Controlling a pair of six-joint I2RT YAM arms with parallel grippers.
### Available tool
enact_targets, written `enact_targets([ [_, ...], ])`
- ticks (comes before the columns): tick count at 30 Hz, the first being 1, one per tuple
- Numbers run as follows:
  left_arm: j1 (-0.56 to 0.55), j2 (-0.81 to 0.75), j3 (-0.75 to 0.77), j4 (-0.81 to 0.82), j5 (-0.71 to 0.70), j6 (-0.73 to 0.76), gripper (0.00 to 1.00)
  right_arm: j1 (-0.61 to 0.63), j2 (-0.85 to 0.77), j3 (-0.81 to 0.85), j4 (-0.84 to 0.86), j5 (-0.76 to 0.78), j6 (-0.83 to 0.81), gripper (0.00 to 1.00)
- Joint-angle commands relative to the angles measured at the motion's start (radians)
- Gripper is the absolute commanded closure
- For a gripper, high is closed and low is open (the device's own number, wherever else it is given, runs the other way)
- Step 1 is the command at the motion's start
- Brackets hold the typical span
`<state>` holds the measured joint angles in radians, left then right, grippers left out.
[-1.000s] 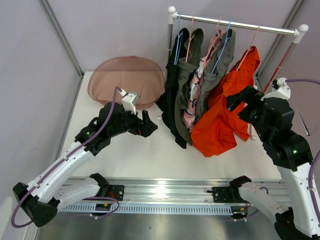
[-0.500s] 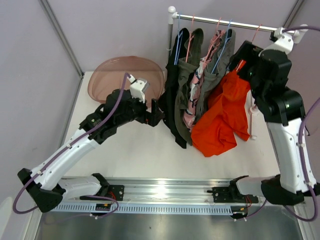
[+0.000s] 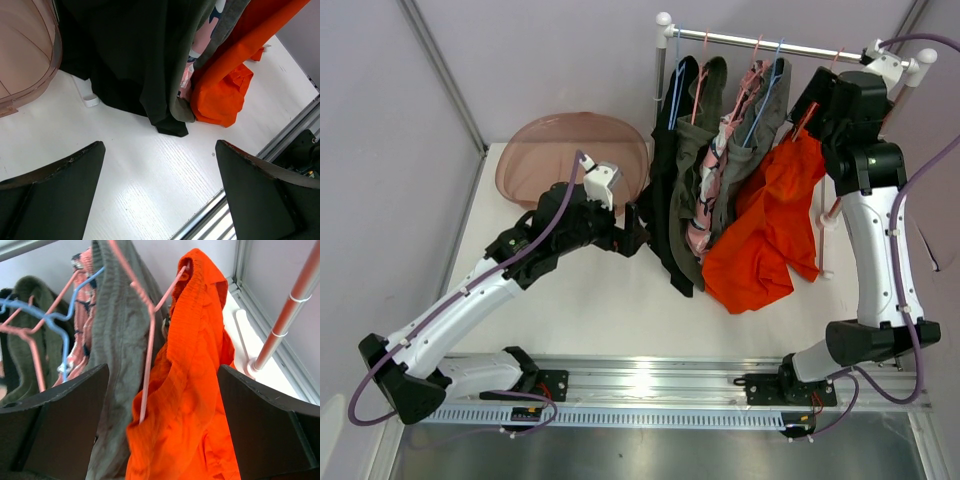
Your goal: Remove the shorts from the hanger
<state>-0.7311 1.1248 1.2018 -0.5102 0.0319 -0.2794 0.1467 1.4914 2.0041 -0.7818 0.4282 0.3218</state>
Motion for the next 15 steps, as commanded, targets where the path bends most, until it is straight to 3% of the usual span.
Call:
enact_targets([
  [1, 0.004, -0.014, -0.005, 0.044, 0.026, 0.005, 0.01, -0.024, 0.030, -0.010, 0.099, -0.051, 0.005, 0.05],
  [5, 0.019, -0.005, -0.011, 0.044, 0.042, -0.003, 0.01, -0.029, 0.105, 0.028, 0.104, -0.069, 0.022, 0.15],
  [11, 0.030, -0.005, -0.019, 0.045, 0.049, -0.003, 0.01, -0.030, 0.197, 0.047, 0.138, -0.138, 0.072, 0.23],
  [13, 0.032, -0.006, -0.021, 0.047, 0.043, -0.003, 0.01, -0.029, 0.222, 0.053, 0.144, -0.149, 0.091, 0.46],
  [14, 0.033, -0.007, -0.027, 0.047, 0.042, -0.003, 0.01, -0.029, 0.228, 0.058, 0.144, -0.151, 0.095, 0.76],
  [15, 0.033, -0.005, -0.030, 0.048, 0.040, -0.003, 0.01, -0.030, 0.230, 0.058, 0.145, -0.148, 0.109, 0.94],
])
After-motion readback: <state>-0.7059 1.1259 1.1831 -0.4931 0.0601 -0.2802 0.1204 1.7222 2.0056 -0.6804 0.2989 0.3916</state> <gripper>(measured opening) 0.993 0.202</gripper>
